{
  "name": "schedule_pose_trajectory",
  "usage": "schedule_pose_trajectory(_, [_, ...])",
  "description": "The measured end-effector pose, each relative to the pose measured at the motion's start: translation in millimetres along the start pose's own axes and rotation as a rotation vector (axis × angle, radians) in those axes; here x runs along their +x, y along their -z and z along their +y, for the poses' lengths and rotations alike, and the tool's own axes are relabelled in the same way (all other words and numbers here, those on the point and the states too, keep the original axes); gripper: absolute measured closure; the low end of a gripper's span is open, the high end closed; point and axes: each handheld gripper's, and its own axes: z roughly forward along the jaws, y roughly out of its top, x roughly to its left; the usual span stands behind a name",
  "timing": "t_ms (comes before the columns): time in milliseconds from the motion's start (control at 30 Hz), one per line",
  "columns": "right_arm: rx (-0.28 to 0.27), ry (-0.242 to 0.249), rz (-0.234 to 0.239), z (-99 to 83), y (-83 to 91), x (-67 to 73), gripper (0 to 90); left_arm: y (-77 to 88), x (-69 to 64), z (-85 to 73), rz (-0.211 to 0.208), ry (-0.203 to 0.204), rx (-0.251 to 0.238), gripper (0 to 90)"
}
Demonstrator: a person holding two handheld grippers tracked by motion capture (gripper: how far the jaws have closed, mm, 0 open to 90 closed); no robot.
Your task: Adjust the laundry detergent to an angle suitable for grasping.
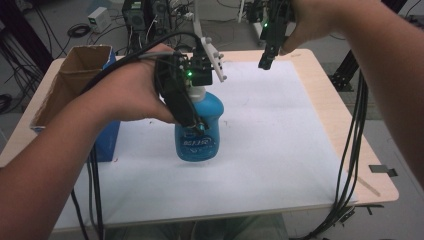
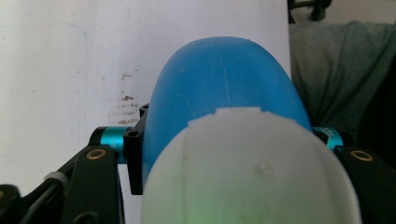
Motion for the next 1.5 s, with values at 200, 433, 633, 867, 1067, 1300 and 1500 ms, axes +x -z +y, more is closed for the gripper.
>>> schedule_pose_trajectory(200, [-0.001,0.008,0.011,9.0,-2.3,2.8,0.9,-0.7,-9.7,-10.5,-0.012,-0.088,0.033,38.6])
schedule_pose_trajectory(433, [-0.003,0.027,0.025,19.7,-5.9,3.3,0.9,-4.2,-12.5,-30.1,-0.089,-0.191,0.008,38.6])
schedule_pose_trajectory(633, [-0.004,0.035,0.028,25.3,-7.1,4.3,0.9,-8.8,-16.7,-42.2,-0.125,-0.266,-0.015,38.7])
schedule_pose_trajectory(867, [-0.002,0.052,0.031,32.0,-11.0,5.7,0.9,-13.9,-21.6,-52.8,-0.171,-0.33,-0.004,38.7])
schedule_pose_trajectory(1067, [0.0,0.068,0.032,37.4,-14.2,7.5,0.9,-19.7,-23.6,-60.6,-0.164,-0.369,-0.001,38.7])
schedule_pose_trajectory(1300, [0.003,0.077,0.03,39.5,-15.4,9.7,0.9,-27.2,-21.5,-64.3,-0.158,-0.373,0.009,38.6])
schedule_pose_trajectory(1500, [0.008,0.071,0.03,38.8,-16.3,9.0,0.9,-32.8,-16.8,-61.6,-0.151,-0.386,-0.017,38.7])
